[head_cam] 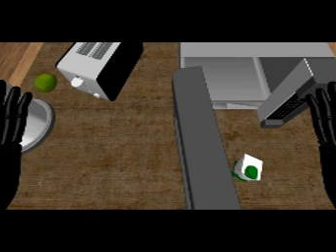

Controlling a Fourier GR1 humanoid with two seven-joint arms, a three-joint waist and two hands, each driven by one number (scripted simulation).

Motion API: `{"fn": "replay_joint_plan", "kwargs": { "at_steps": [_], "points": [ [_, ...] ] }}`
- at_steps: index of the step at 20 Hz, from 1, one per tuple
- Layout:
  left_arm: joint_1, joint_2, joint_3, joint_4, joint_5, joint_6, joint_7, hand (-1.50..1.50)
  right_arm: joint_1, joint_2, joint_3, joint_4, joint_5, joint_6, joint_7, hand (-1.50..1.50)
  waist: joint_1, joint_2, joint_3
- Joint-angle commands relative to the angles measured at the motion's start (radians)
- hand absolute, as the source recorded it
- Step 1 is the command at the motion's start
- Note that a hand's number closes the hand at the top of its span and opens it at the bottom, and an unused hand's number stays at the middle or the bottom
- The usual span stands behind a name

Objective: Pick up the milk, place it into the microwave and close the microwave

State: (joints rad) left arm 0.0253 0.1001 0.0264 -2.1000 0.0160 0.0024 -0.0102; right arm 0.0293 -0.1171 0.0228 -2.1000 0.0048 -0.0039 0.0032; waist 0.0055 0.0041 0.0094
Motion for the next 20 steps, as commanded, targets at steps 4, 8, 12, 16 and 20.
{"fn": "replay_joint_plan", "kwargs": {
  "at_steps": [4, 8, 12, 16, 20],
  "points": [
    [-0.019, -0.004, -0.035, -0.004, -0.038, -0.017, 0.019, -1.5, -0.048, 0.069, 0.112, -0.01, 0.081, -0.031, 0.043, -1.5, -0.004, -0.005, -0.009],
    [0.014, -0.069, -0.037, 0.025, -0.024, 0.047, 0.092, -1.5, -0.007, 0.103, 0.129, -0.006, -0.01, -0.008, 0.07, -1.5, -0.004, -0.005, -0.009],
    [0.09, -0.098, -0.186, -0.043, -0.111, 0.15, 0.078, -1.5, -0.068, 0.106, 0.072, 0.032, -0.054, -0.023, 0.104, -1.5, -0.003, -0.005, -0.009],
    [0.202, -0.081, -0.146, -0.083, -0.054, 0.067, 0.028, -1.5, 0.016, 0.116, 0.099, 0.074, -0.024, -0.047, 0.006, -1.5, -0.002, -0.005, -0.009],
    [0.222, -0.1, -0.239, -0.112, -0.129, 0.134, 0.042, -1.5, 0.031, 0.055, -0.001, 0.09, -0.074, 0.004, 0.014, -1.5, -0.004, -0.005, -0.009]
  ]
}}
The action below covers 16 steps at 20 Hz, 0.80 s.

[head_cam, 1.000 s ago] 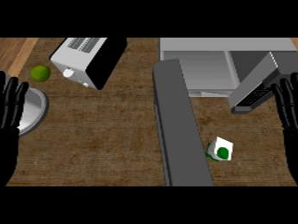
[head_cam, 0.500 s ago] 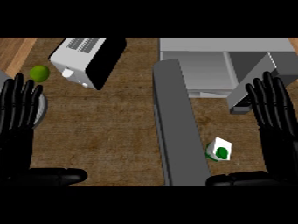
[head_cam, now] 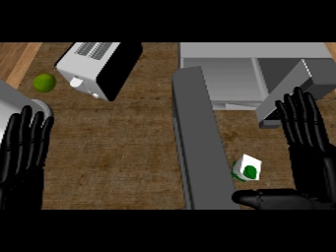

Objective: Pick up the milk, place it into the microwave and close the microwave

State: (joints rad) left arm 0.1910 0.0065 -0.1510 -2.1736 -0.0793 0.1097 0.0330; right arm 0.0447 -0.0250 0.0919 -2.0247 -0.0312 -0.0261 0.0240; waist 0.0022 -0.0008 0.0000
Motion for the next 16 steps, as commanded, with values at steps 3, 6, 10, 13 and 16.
{"fn": "replay_joint_plan", "kwargs": {
  "at_steps": [3, 6, 10, 13, 16],
  "points": [
    [0.147, -0.006, -0.096, -0.011, -0.012, 0.022, -0.109, -1.5, 0.034, -0.012, -0.022, 0.142, 0.012, 0.031, -0.1, -1.5, 0.002, 0.0, 0.0],
    [0.241, -0.006, -0.178, -0.067, -0.066, 0.044, -0.145, -1.5, 0.073, -0.019, -0.022, 0.107, 0.024, 0.024, -0.074, -1.5, 0.003, -0.001, 0.0],
    [0.115, -0.003, -0.084, -0.062, -0.036, 0.026, -0.048, -1.5, 0.09, 0.024, 0.009, 0.306, 0.071, 0.014, -0.28, -1.5, 0.0, 0.001, 0.0],
    [0.231, 0.017, -0.133, -0.119, -0.043, 0.014, -0.079, -1.5, 0.17, -0.014, -0.015, 0.215, 0.053, 0.029, -0.227, -1.5, -0.001, -0.001, 0.0],
    [0.242, 0.006, -0.204, -0.198, -0.087, 0.037, -0.002, -1.5, 0.156, 0.002, -0.01, 0.34, 0.081, 0.022, -0.303, -1.5, 0.002, 0.0, 0.0]
  ]
}}
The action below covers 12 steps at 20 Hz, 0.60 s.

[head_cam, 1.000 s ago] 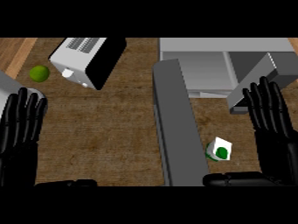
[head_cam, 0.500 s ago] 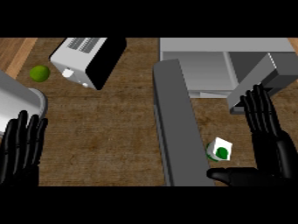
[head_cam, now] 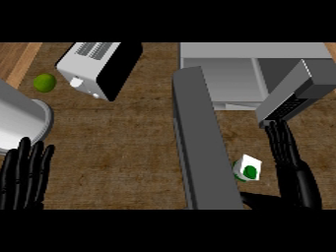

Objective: Pick up the milk, place it into the microwave and close the microwave

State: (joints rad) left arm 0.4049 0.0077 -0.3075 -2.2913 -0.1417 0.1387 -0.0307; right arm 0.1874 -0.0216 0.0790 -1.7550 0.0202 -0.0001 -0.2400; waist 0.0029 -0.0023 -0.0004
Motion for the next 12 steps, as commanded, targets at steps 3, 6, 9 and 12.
{"fn": "replay_joint_plan", "kwargs": {
  "at_steps": [3, 6, 9, 12],
  "points": [
    [0.018, 0.042, 0.042, -0.027, 0.056, -0.017, 0.0, -1.5, 0.023, -0.055, -0.068, 0.155, -0.012, 0.051, -0.125, -1.5, 0.0, 0.002, 0.0],
    [-0.025, 0.013, -0.012, -0.046, 0.008, 0.015, 0.06, -1.5, -0.008, -0.036, -0.105, 0.297, -0.021, 0.041, -0.233, -1.5, -0.001, 0.002, 0.001],
    [0.059, 0.015, -0.071, -0.039, -0.032, 0.032, -0.001, -1.5, -0.003, -0.021, -0.103, 0.36, -0.004, 0.032, -0.299, -1.5, 0.0, 0.001, 0.001],
    [0.013, 0.023, -0.064, -0.094, -0.028, 0.03, 0.085, -1.5, -0.129, -0.022, -0.142, 0.555, 0.001, 0.025, -0.36, -1.5, 0.003, 0.003, 0.001]
  ]
}}
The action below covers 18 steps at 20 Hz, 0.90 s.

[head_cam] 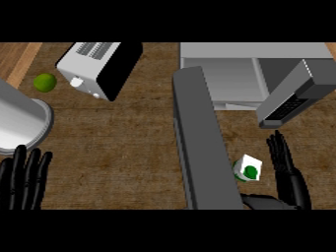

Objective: Pick up the milk, place it into the microwave and close the microwave

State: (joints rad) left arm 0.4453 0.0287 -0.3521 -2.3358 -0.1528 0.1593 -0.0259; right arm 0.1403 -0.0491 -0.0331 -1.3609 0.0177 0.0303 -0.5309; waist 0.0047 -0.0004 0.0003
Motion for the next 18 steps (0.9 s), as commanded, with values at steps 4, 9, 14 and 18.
{"fn": "replay_joint_plan", "kwargs": {
  "at_steps": [4, 9, 14, 18],
  "points": [
    [0.047, 0.015, -0.041, -0.073, -0.027, 0.02, 0.026, -1.5, -0.024, -0.038, -0.07, 0.228, -0.045, 0.084, -0.201, -1.5, 0.001, 0.0, 0.0],
    [0.055, 0.032, -0.001, 0.047, 0.029, 0.011, -0.091, -1.5, -0.172, -0.038, -0.118, 0.483, -0.042, 0.081, -0.314, -1.5, 0.004, 0.001, 0.0],
    [0.125, 0.039, -0.112, -0.035, -0.052, 0.049, -0.07, -1.5, -0.227, -0.025, -0.128, 0.709, 0.0, 0.053, -0.468, -1.5, 0.009, 0.0, 0.001],
    [0.061, 0.021, -0.116, 0.033, -0.059, 0.073, -0.06, -1.5, -0.311, -0.074, -0.147, 0.858, 0.009, 0.085, -0.533, -1.5, 0.006, 0.001, 0.001]
  ]
}}
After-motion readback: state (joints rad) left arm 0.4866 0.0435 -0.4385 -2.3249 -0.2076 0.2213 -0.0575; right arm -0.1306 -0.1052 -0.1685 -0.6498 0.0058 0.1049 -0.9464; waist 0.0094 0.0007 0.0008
